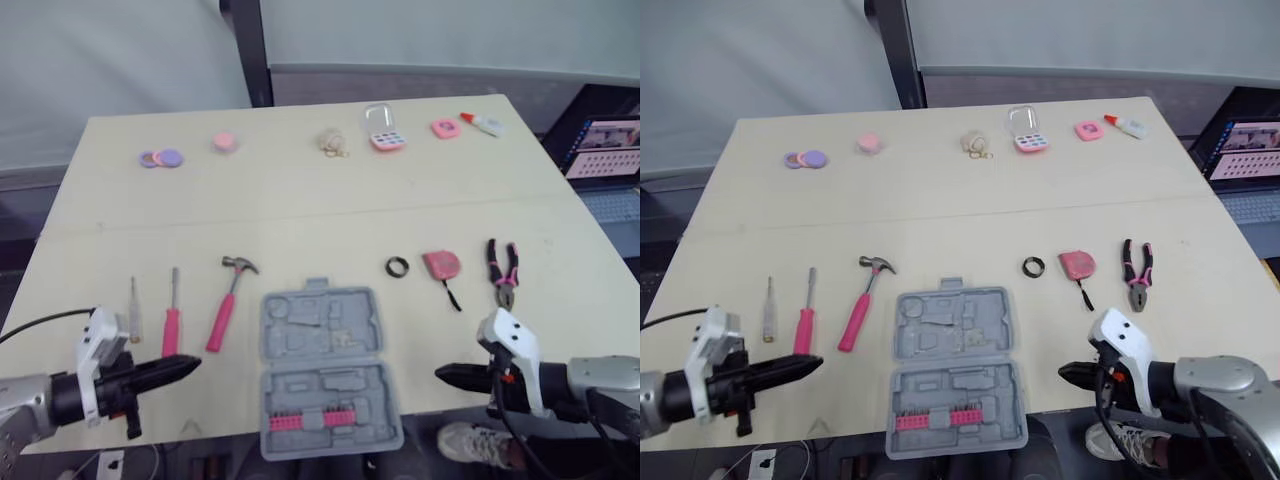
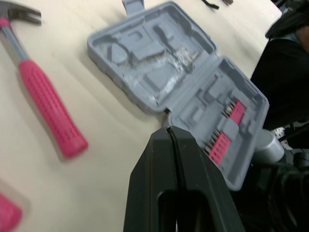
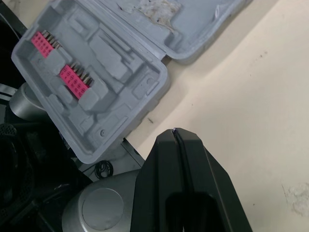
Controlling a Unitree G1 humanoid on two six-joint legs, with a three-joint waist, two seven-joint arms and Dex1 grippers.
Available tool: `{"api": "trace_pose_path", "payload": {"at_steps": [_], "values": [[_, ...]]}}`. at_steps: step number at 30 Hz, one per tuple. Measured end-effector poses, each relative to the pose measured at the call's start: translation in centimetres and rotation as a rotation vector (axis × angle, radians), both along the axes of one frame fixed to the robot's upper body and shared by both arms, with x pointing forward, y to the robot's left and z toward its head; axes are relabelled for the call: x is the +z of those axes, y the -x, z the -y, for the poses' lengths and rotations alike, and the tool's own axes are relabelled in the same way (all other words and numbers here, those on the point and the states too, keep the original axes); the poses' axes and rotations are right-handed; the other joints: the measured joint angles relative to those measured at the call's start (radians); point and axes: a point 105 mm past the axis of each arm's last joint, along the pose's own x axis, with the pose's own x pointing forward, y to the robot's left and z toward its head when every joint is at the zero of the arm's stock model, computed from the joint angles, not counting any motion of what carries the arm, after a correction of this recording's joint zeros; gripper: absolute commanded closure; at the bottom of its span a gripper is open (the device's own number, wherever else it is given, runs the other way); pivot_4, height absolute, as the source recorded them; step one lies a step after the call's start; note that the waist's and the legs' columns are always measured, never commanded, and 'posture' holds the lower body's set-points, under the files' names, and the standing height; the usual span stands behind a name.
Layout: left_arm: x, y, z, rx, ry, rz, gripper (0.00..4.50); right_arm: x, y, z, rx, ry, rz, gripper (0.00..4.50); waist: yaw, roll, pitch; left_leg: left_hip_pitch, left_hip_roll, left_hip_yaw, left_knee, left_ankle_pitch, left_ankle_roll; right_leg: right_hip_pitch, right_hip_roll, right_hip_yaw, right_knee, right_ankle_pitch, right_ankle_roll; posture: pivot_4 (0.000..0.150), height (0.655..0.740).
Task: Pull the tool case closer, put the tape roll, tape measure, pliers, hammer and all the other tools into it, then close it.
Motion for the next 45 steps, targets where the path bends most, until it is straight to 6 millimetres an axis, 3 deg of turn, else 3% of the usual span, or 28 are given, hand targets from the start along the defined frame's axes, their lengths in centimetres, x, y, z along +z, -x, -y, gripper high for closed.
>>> {"api": "trace_pose_path", "payload": {"at_steps": [2, 3, 4, 6, 7, 9, 10, 15, 22, 25, 32, 40, 45], "values": [[-0.2, 0.6, -0.3, 0.019, 0.018, 0.008, 2.25, 0.0, 0.0, 0.2, -0.003, -0.007, 0.006, 3.62, 0.012, 0.0, 0.0, 0.0, 0.0, 0.0, 0.001, 0.0, 0.0, 0.001, 0.0, 0.0, -0.001, 0.0, 0.0, 0.15, 0.74], [-0.2, 0.8, -0.7, 0.043, 0.027, 0.032, 1.81, -0.1, 0.0, 0.3, -0.008, -0.007, 0.007, 3.18, 0.015, -0.001, -0.001, 0.0, 0.0, 0.0, 0.001, 0.0, 0.0, 0.001, 0.0, 0.0, -0.002, 0.0, 0.0, 0.15, 0.74], [-0.5, 1.3, -1.3, 0.066, 0.019, 0.036, 1.13, -0.3, 0.2, 0.5, -0.012, -0.008, 0.001, 2.42, 0.015, -0.004, -0.002, 0.0, 0.0, 0.0, 0.001, 0.0, 0.0, 0.002, 0.0, 0.0, -0.002, 0.0, 0.0, 0.15, 0.74], [-0.9, 2.0, -1.7, 0.077, 0.005, 0.023, 0.32, -0.7, 0.6, 0.7, -0.022, -0.008, -0.019, 1.67, 0.015, -0.005, -0.003, 0.0, 0.0, 0.0, 0.001, 0.0, 0.001, 0.002, 0.0, 0.0, -0.002, 0.0, 0.0, 0.15, 0.74], [-1.0, 2.6, -2.0, 0.078, -0.003, 0.019, 0.0, -0.9, 0.8, 0.8, -0.025, -0.008, -0.027, 1.16, 0.014, -0.006, -0.003, 0.0, 0.0, 0.0, 0.0, 0.0, 0.001, 0.002, 0.0, 0.0, -0.004, 0.0, 0.0, 0.15, 0.74], [-1.5, 3.5, -2.9, 0.107, -0.019, 0.012, 0.0, -1.3, 1.4, 1.0, -0.033, -0.01, -0.045, 0.18, 0.013, -0.006, -0.003, 0.0, 0.0, 0.001, 0.0, -0.001, 0.001, 0.002, 0.0, 0.0, -0.005, 0.0, 0.0, 0.15, 0.74], [-1.5, 3.7, -3.3, 0.125, -0.031, 0.036, 0.0, -1.3, 1.5, 1.1, -0.035, -0.011, -0.049, 0.02, 0.014, -0.006, -0.003, 0.0, 0.0, 0.001, 0.0, -0.001, 0.001, 0.003, 0.0, 0.0, -0.006, 0.0, 0.0, 0.15, 0.74], [-2.1, 3.8, -4.4, 0.191, -0.063, 0.11, 0.0, -1.2, 1.4, 1.5, -0.052, -0.012, -0.035, 0.02, 0.014, -0.009, -0.006, 0.001, 0.001, 0.001, 0.0, -0.001, 0.002, 0.004, 0.001, 0.0, -0.007, 0.0, 0.0, 0.15, 0.74], [-2.1, 2.9, -3.6, 0.169, -0.043, 0.131, 0.0, -1.0, 0.8, 1.7, -0.056, -0.015, -0.007, 0.02, 0.014, -0.01, -0.006, 0.001, 0.002, 0.0, 0.0, -0.001, 0.002, 0.005, 0.0, 0.0, -0.007, 0.0, 0.0, 0.15, 0.74], [-1.0, 1.7, -2.8, 0.123, -0.025, 0.18, 0.0, -0.8, 0.6, 1.9, -0.051, 0.004, 0.003, 0.02, 0.014, -0.01, -0.006, 0.001, 0.002, 0.0, 0.001, -0.001, 0.002, 0.005, 0.0, 0.0, -0.007, 0.0, 0.0, 0.15, 0.74], [2.1, -0.4, 0.3, -0.075, 0.028, 0.315, 0.0, 3.0, -2.5, 1.9, 0.03, 0.111, 0.156, 0.02, 0.009, -0.007, -0.008, 0.001, 0.001, 0.0, 0.0, -0.001, 0.001, 0.005, 0.001, -0.001, -0.007, 0.0, 0.0, 0.15, 0.74], [1.6, -0.6, 1.6, -0.221, -0.036, 0.363, 0.0, 3.7, -5.5, 2.1, 0.13, 0.21, 0.162, 0.02, 0.007, -0.007, -0.007, 0.001, 0.001, 0.001, 0.0, -0.001, 0.001, 0.004, 0.001, -0.004, -0.008, 0.0, 0.0, 0.15, 0.74], [0.9, -1.7, 2.6, -0.186, -0.042, 0.406, 0.0, 3.8, -7.5, 2.3, 0.154, 0.304, 0.175, 0.02, 0.008, -0.006, -0.007, 0.0, 0.001, 0.001, 0.002, -0.001, 0.001, 0.005, 0.001, -0.004, -0.008, 0.0, 0.0, 0.15, 0.74]]}}
